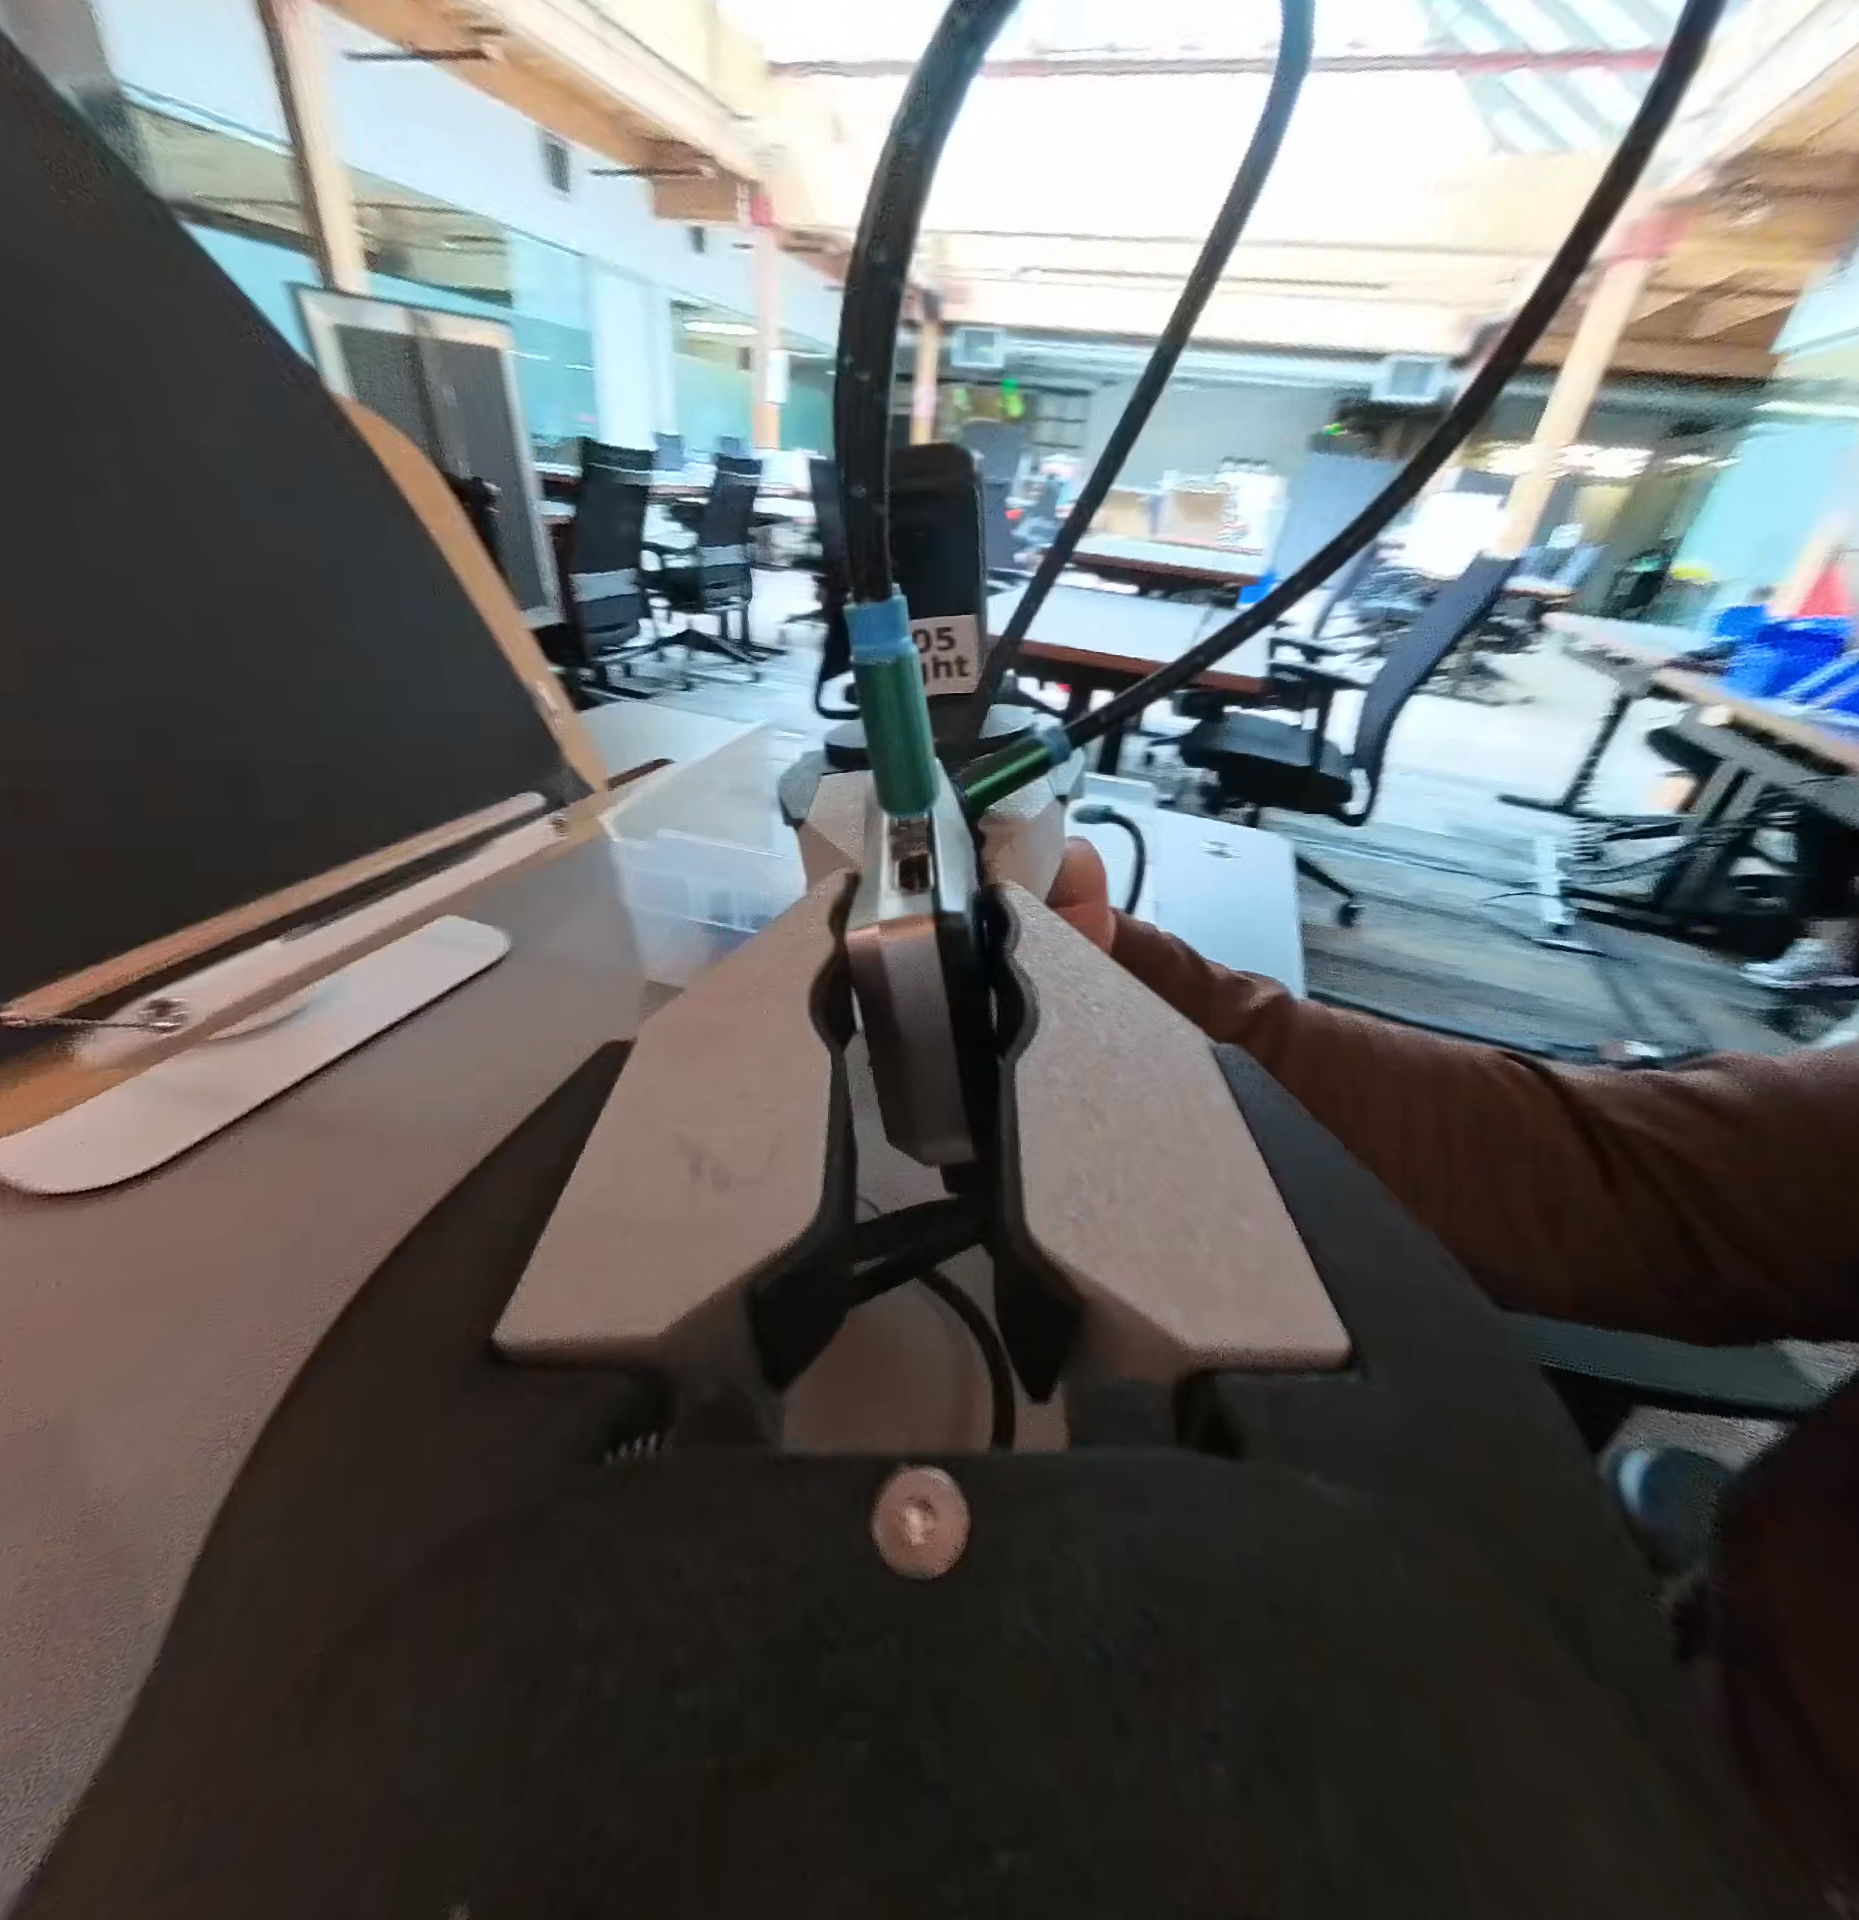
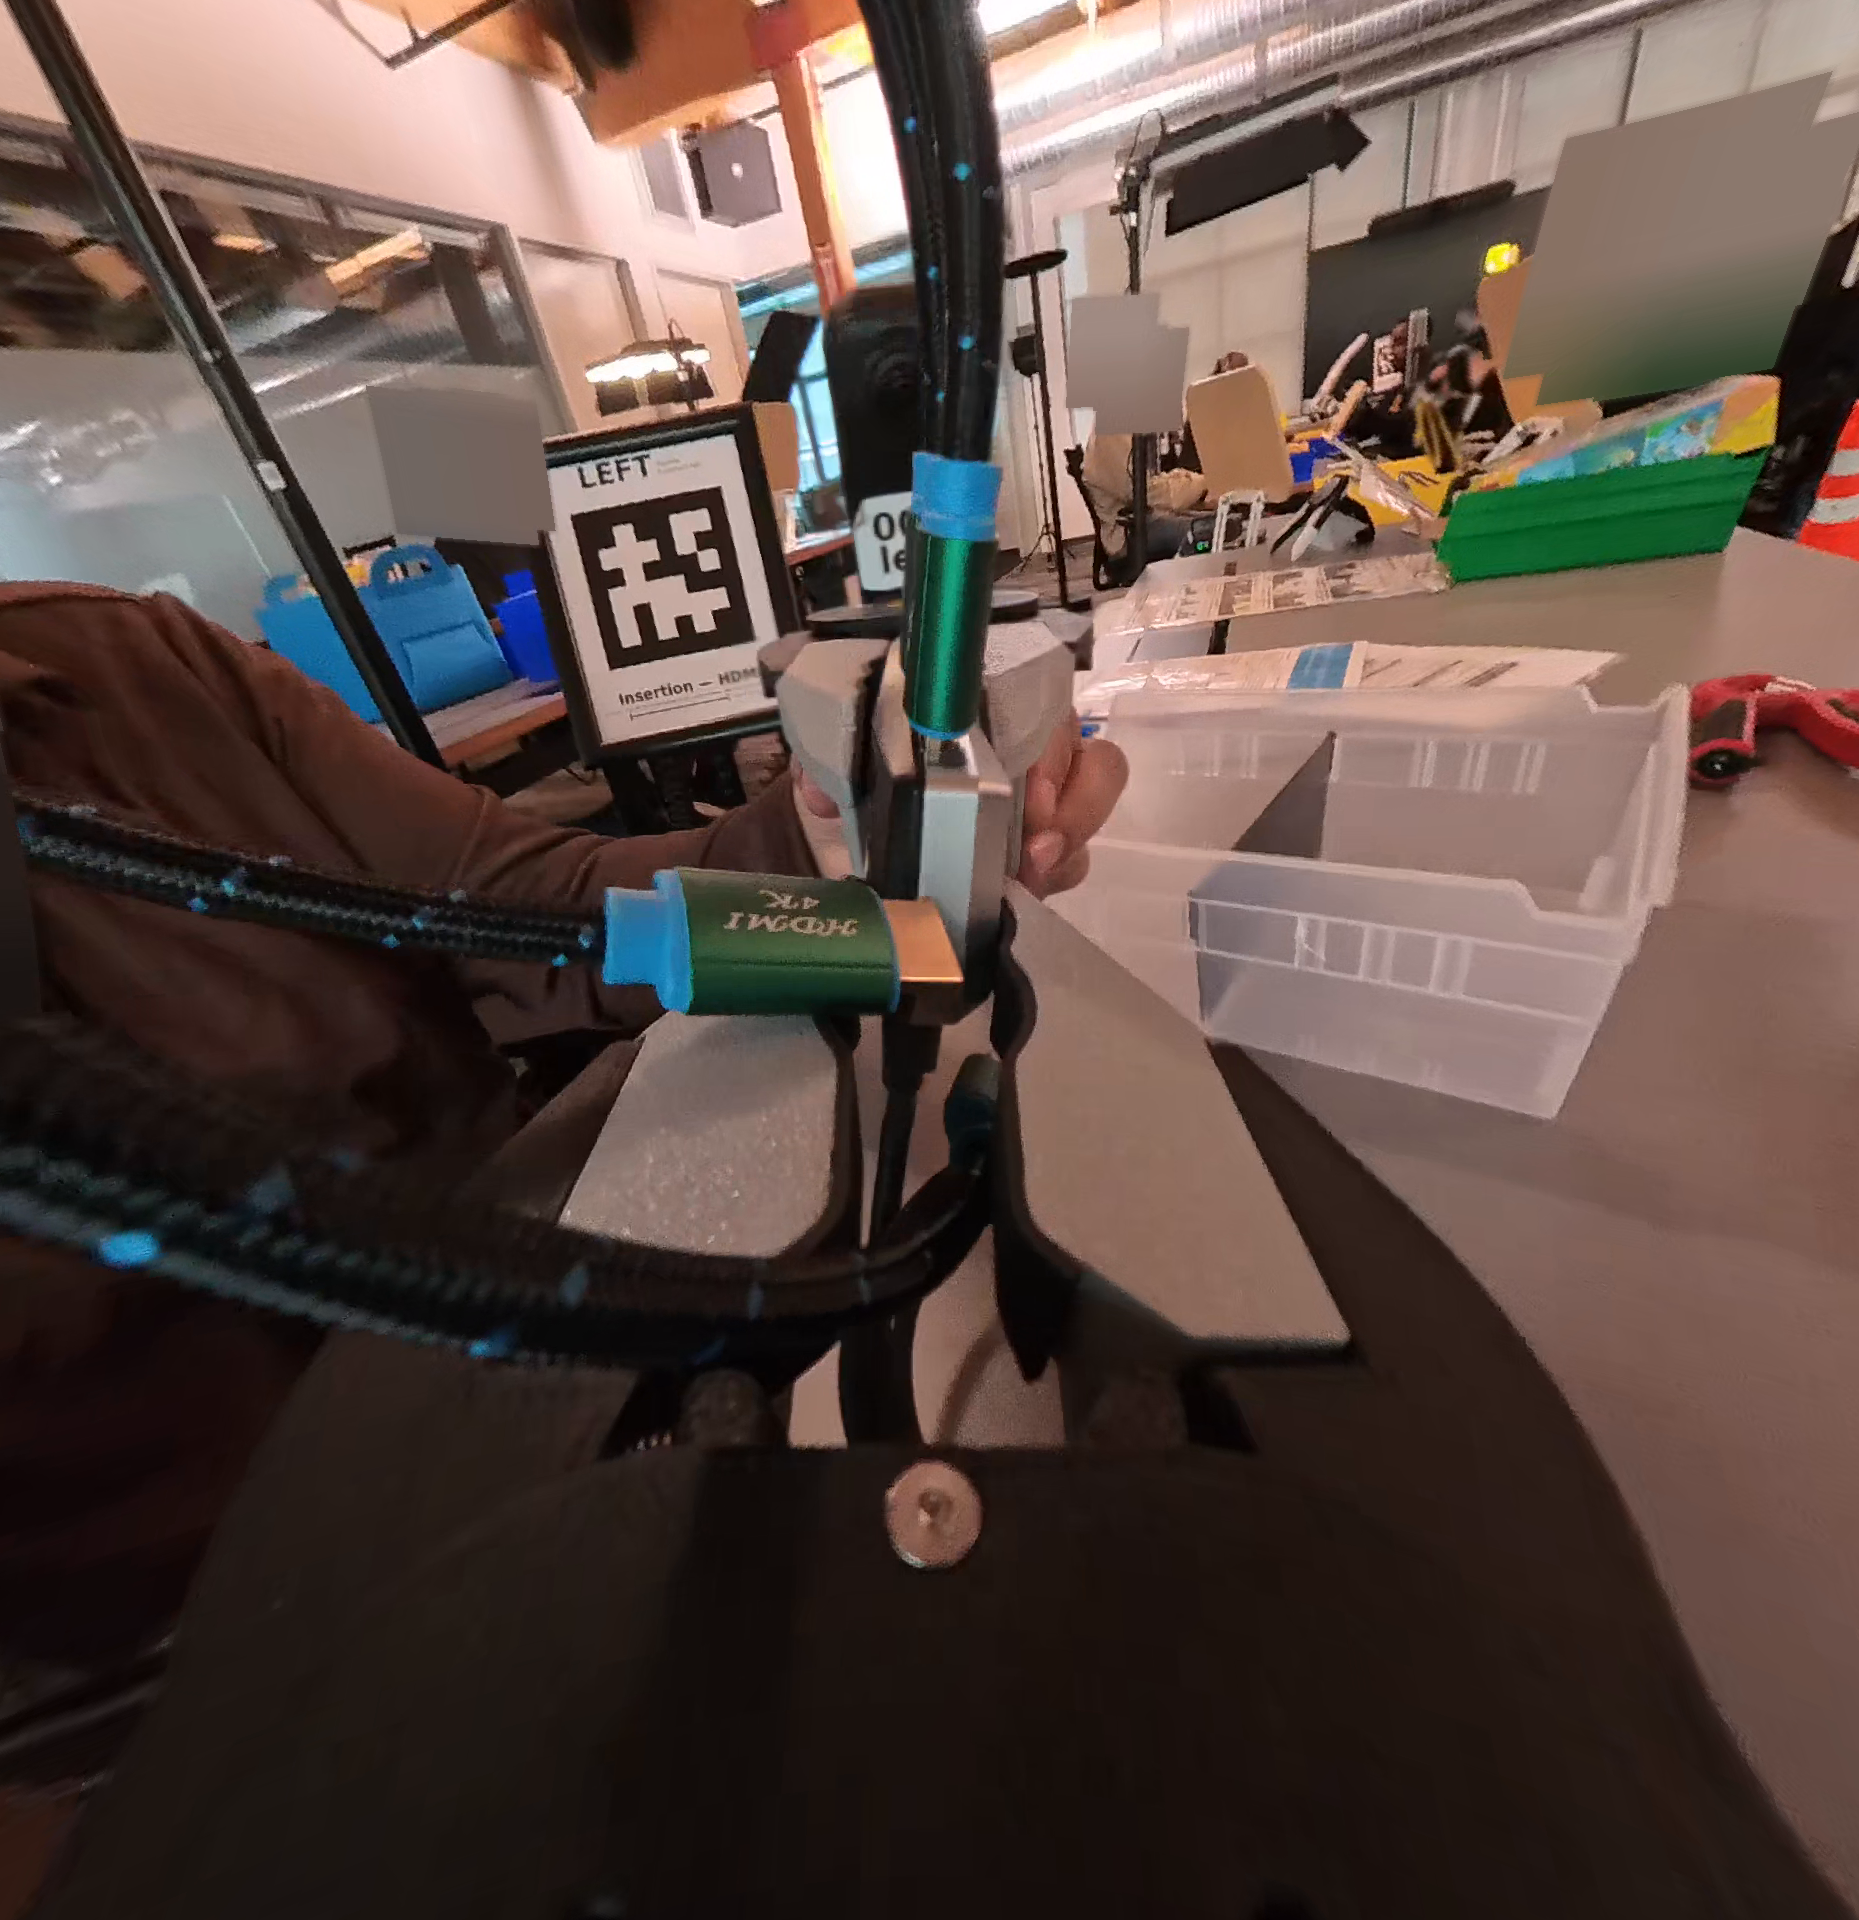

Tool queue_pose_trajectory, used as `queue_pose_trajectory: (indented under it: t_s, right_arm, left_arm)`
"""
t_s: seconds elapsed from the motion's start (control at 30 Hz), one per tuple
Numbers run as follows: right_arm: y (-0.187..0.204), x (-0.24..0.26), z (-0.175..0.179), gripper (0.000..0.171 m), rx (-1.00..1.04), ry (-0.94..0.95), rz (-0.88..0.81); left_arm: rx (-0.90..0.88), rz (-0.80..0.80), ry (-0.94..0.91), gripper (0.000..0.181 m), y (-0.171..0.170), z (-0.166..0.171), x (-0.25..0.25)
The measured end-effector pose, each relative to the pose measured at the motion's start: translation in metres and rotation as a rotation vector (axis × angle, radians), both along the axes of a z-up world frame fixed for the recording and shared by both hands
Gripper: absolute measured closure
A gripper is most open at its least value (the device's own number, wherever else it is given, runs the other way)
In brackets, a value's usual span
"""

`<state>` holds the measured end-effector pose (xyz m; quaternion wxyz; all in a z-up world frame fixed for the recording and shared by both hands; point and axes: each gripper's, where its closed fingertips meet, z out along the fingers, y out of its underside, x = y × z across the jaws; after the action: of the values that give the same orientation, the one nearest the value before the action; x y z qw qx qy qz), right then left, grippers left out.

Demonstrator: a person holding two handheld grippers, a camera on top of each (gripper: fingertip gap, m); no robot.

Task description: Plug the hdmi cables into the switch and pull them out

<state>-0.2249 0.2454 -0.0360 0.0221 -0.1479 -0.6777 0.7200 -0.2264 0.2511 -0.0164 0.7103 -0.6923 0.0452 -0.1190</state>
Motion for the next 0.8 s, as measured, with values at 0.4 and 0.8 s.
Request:
queue_pose_trajectory:
  t_s: [0.4,0.8]
  right_arm:
    - [0.035,-0.011,-0.060,0.151,0.183,-0.210,-0.100]
    - [0.035,-0.019,-0.056,0.153,0.197,-0.133,-0.168]
  left_arm:
    - [-0.080,-0.200,-0.020,0.160,0.037,-0.066,-0.011]
    - [-0.083,-0.223,-0.102,0.162,0.030,-0.075,-0.014]
